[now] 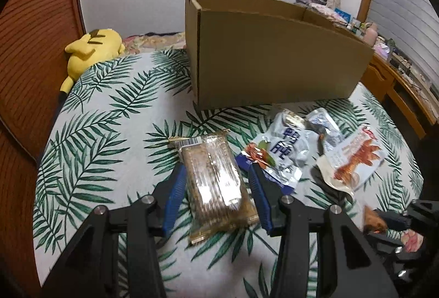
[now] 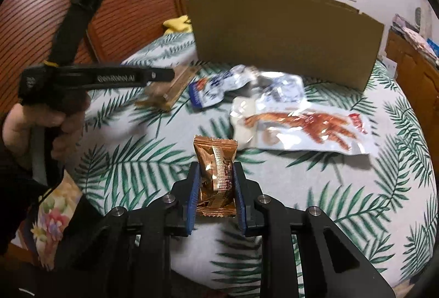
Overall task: Organize snacks
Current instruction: 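Grasp the brown wafer pack with the left tool while the right tool grasps the gold candy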
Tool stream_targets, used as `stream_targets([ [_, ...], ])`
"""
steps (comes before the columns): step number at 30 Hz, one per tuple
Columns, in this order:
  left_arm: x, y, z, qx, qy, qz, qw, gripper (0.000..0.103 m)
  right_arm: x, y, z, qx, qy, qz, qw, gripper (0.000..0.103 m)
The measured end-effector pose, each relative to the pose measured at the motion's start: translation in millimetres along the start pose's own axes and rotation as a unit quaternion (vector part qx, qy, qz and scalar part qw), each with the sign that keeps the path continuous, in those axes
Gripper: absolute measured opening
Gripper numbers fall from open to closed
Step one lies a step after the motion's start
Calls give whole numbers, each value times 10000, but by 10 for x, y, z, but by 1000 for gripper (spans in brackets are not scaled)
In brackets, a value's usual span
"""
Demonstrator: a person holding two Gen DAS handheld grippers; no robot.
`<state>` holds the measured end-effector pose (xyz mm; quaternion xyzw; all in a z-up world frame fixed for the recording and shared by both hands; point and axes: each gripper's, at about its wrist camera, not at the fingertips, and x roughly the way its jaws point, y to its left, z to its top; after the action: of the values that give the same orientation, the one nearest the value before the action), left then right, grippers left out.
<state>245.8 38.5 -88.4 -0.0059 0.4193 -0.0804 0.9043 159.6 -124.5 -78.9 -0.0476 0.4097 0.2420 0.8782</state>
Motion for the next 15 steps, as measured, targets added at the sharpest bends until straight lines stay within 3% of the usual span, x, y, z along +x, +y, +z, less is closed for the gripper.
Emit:
stream_targets([
  [10, 300, -36, 1, 101, 376, 298, 9988, 53, 13, -346, 167, 154, -348, -122, 9992, 22],
  [15, 350, -37, 21, 95, 376, 406, 9984, 58, 51, -462, 258, 60, -451, -192, 9988, 22],
])
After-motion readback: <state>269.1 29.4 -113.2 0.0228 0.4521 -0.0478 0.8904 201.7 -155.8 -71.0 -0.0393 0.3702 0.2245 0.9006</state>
